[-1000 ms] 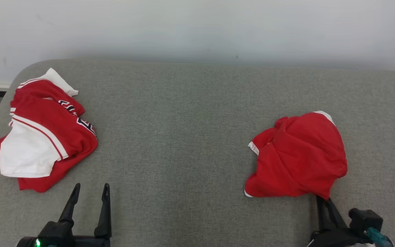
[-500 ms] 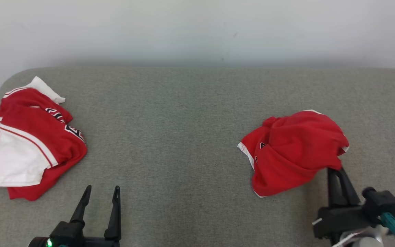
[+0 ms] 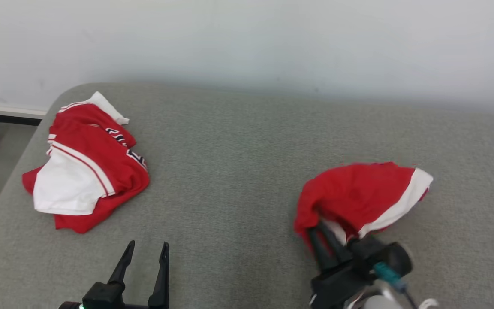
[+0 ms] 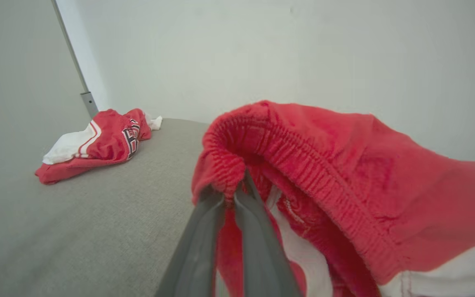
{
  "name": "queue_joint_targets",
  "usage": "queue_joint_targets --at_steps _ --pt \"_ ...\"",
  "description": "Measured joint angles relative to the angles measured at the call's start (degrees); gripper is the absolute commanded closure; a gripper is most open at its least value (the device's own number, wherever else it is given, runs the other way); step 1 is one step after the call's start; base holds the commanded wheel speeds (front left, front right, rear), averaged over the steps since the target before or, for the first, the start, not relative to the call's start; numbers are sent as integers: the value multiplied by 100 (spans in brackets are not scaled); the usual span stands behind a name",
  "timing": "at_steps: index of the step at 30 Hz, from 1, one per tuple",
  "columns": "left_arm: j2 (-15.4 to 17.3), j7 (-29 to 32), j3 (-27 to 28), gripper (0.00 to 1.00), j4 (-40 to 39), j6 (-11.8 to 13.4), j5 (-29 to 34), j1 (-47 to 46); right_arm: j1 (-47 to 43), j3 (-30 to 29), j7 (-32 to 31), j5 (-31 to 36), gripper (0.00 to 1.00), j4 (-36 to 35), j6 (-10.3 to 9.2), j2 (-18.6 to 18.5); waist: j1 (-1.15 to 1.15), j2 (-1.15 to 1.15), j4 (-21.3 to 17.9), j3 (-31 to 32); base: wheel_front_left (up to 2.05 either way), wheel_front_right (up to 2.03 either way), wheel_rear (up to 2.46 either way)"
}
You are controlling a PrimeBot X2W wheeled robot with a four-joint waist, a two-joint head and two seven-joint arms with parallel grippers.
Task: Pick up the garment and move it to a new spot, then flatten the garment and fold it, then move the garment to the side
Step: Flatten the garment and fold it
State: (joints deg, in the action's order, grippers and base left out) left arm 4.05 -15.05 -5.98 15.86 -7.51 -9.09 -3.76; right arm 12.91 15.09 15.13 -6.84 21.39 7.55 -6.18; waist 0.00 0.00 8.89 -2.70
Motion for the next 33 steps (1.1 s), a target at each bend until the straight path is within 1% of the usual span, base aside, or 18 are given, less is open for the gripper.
queue_joint_targets --at_steps 4,9,10,11,12,17,22,26,30,33 --pt "-5 1 -77 0 53 0 -12 42 138 781 0 -123 100 644 0 130 0 0 205 55 0 0 0" --pt "-13 1 -53 0 88 0 -32 95 314 1444 0 -465 100 1284 0 269 0 0 393 94 0 0 0" --pt "-15 1 -42 0 96 0 -33 101 343 1535 0 -524 95 1450 0 281 0 0 414 100 0 0 0" --pt "-16 1 -35 0 101 0 -32 102 369 1607 -1 -591 34 1589 0 287 0 0 426 107 0 0 0" --pt "-18 1 -25 0 109 0 -32 103 377 1653 -1 -670 0 1642 0 296 0 0 429 116 0 0 0" --pt "-21 1 67 0 131 0 -31 154 391 1789 -1 -775 0 1613 0 310 0 0 360 168 0 0 0" --pt "-29 1 151 0 109 0 -10 229 3 1602 0 -798 0 1194 0 238 0 0 209 233 0 0 0" --pt "-38 0 212 0 77 0 -1 252 -434 1332 -1 -811 0 495 0 69 0 0 49 269 0 0 0" --pt "-36 1 333 0 21 0 9 282 -793 879 0 -744 0 -258 0 22 0 0 -136 293 0 0 0" --pt "-33 1 408 0 -43 1 46 302 -987 485 1 -648 0 -686 0 26 0 0 -292 303 0 0 0"
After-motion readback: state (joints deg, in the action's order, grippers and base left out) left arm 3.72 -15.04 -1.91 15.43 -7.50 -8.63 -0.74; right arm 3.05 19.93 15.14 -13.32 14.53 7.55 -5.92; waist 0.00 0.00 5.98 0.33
